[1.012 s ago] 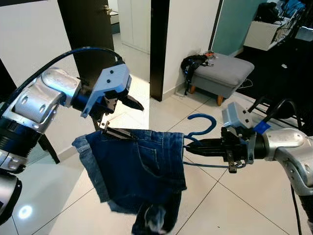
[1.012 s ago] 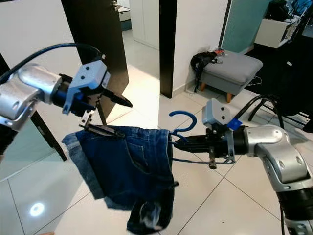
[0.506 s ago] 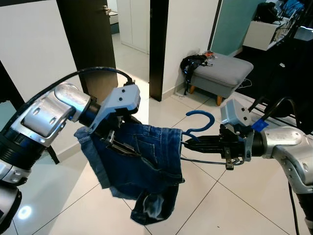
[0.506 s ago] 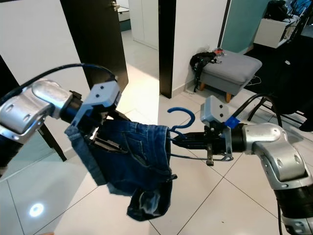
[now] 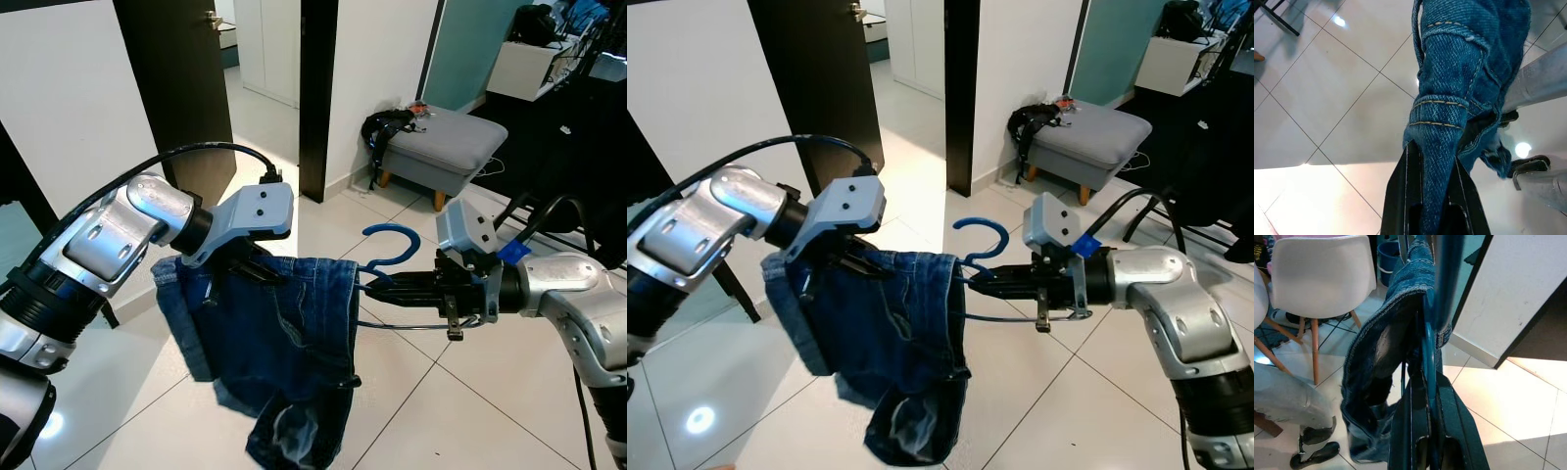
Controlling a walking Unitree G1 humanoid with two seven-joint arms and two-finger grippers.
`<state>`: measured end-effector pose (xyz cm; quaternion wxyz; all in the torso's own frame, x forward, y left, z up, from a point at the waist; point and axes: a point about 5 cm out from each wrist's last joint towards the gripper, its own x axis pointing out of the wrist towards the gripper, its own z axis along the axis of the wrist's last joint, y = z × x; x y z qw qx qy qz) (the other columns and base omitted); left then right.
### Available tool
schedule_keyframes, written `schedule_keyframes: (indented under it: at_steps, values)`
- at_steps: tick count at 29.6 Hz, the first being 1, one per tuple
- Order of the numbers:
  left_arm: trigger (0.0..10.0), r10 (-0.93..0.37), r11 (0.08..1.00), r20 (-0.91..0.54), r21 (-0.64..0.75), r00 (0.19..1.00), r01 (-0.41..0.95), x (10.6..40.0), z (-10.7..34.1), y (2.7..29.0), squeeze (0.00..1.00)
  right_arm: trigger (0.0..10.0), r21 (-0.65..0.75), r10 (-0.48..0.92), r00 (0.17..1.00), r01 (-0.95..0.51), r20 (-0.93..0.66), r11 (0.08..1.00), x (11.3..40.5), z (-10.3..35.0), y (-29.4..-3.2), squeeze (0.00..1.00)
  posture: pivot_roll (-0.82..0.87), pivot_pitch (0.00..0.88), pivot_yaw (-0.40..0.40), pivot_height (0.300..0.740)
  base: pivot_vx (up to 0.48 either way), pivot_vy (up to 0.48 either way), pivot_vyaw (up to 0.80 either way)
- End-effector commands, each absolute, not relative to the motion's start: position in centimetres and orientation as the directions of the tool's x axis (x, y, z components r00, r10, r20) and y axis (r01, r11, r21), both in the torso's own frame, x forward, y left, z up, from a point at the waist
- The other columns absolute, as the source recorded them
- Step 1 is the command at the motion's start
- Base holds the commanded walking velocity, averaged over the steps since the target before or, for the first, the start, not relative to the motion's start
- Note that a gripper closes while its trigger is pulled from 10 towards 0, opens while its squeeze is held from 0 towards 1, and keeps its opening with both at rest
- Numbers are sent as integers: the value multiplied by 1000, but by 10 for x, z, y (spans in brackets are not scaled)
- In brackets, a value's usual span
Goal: Hang hanger
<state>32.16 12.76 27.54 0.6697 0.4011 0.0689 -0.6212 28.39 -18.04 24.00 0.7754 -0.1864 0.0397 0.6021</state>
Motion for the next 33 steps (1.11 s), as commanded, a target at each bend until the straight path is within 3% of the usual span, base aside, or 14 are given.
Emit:
schedule_keyframes:
  at_steps: [1, 3, 4, 6, 7, 9, 11, 18, 23, 28, 29, 30, 33]
  values:
    - [0, -749, -71, -610, 463, 259, 884, 325, 275, 135, 0, 10000, -312, 936, 267, -931, -231, 188, 282, 254, -175, 0, 11, 35, 15, 740, 0, 0, 0]
    - [0, -746, -59, -605, 476, 278, 877, 326, 278, 137, 0, 10000, -314, 933, 282, -927, -226, 204, 283, 253, -175, 0, 12, 37, 15, 740, 0, 0, 0]
    - [0, -748, -41, -593, 489, 298, 871, 328, 282, 140, 0, 10000, -296, 931, 299, -927, -209, 231, 285, 252, -175, 725, 12, 38, 15, 740, 0, 0, 0]
    - [0, -748, -41, -593, 489, 298, 871, 328, 282, 140, 0, 10000, -296, 931, 299, -927, -209, 231, 285, 252, -175, 725, 12, 38, 15, 740, 0, 0, 0]
    - [0, -749, -25, -582, 500, 315, 865, 330, 285, 142, 0, 10000, -285, 928, 318, -924, -197, 256, 287, 251, -176, 1000, 14, 41, 13, 740, 0, 0, 0]
    - [0, -749, -25, -582, 500, 315, 865, 330, 285, 142, 0, 10000, -285, 928, 318, -924, -197, 256, 287, 251, -176, 1000, 14, 41, 13, 740, 0, 0, 0]
    - [0, -760, 29, -544, 519, 357, 854, 335, 295, 155, 0, 10000, -273, 890, 429, -885, -156, 378, 289, 250, -195, 1000, 5, 47, 14, 740, 0, 0, 0]
    - [0, -749, 138, -491, 541, 444, 830, 341, 313, 185, 0, 10000, -238, 824, 565, -806, -39, 542, 272, 257, -235, 1000, -4, 59, 14, 740, 0, 0, 0]
    - [0, -753, 202, -439, 556, 491, 807, 342, 325, 200, 0, 10000, -147, 801, 597, -789, 49, 597, 255, 250, -251, 1000, -9, 65, 12, 740, 0, 0, 0]
    - [0, -820, 221, -344, 549, 458, 806, 337, 339, 194, 0, 10000, 6, 798, 598, -800, 77, 600, 244, 218, -244, 1000, -9, 68, 13, 740, 0, 0, 0]
    - [0, -846, 224, -300, 550, 441, 804, 335, 346, 188, 0, 10000, 53, 785, 617, -787, 61, 614, 247, 203, -238, 216, -7, 67, 9, 740, 0, 0, 0]
    - [0, -861, 227, -271, 551, 429, 803, 334, 350, 184, 0, 10000, 81, 776, 629, -777, 48, 625, 249, 193, -234, 0, -7, 67, 9, 740, 0, 0, 0]
    - [0, -906, 209, -199, 558, 374, 803, 330, 360, 172, 0, 10000, 188, 713, 700, -708, 52, 681, 264, 175, -228, 0, 6, 62, 8, 740, 0, 0, 0]
